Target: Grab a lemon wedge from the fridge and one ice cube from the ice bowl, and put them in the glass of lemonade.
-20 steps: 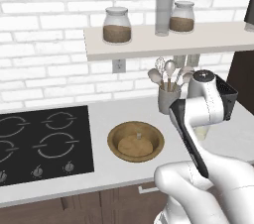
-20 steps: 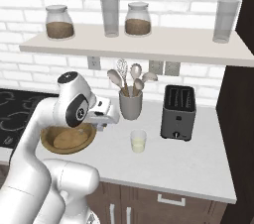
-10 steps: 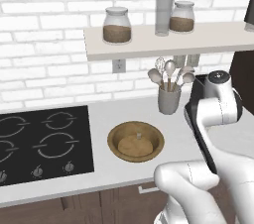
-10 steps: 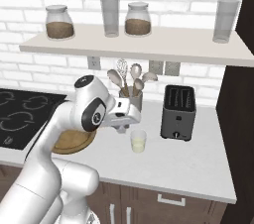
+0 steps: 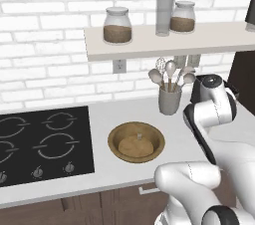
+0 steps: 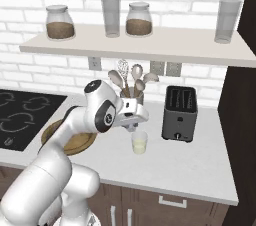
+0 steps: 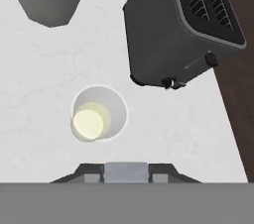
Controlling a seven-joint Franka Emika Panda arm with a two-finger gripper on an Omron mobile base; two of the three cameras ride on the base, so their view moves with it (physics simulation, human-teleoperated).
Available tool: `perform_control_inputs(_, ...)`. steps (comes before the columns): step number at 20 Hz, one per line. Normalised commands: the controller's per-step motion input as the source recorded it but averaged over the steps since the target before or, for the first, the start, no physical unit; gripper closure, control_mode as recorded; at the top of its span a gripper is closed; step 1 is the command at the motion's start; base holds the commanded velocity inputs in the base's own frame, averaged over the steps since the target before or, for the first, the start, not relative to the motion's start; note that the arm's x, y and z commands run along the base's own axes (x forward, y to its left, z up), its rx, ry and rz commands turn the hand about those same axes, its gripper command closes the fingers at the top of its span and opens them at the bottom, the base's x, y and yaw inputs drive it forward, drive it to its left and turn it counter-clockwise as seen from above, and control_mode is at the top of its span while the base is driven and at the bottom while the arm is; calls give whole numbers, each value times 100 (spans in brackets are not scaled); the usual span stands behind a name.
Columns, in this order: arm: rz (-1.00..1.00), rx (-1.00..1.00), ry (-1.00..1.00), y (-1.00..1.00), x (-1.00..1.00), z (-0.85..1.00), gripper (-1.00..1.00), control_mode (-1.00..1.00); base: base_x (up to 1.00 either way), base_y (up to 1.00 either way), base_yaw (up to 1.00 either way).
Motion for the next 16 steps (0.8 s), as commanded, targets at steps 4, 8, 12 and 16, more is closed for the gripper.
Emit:
perform_control_inputs(4, 0, -1, 1, -9, 30, -32, 100, -100, 0, 0, 0)
perform_control_inputs(8, 0, 0, 4, -2, 6, -31, 100, -100, 0, 0, 0)
perform_control_inputs(12, 0, 0, 3, 0, 14, -26, 100, -100, 0, 0, 0)
perform_control_inputs(16, 0, 0, 1, -6, 21, -19, 100, -100, 0, 0, 0)
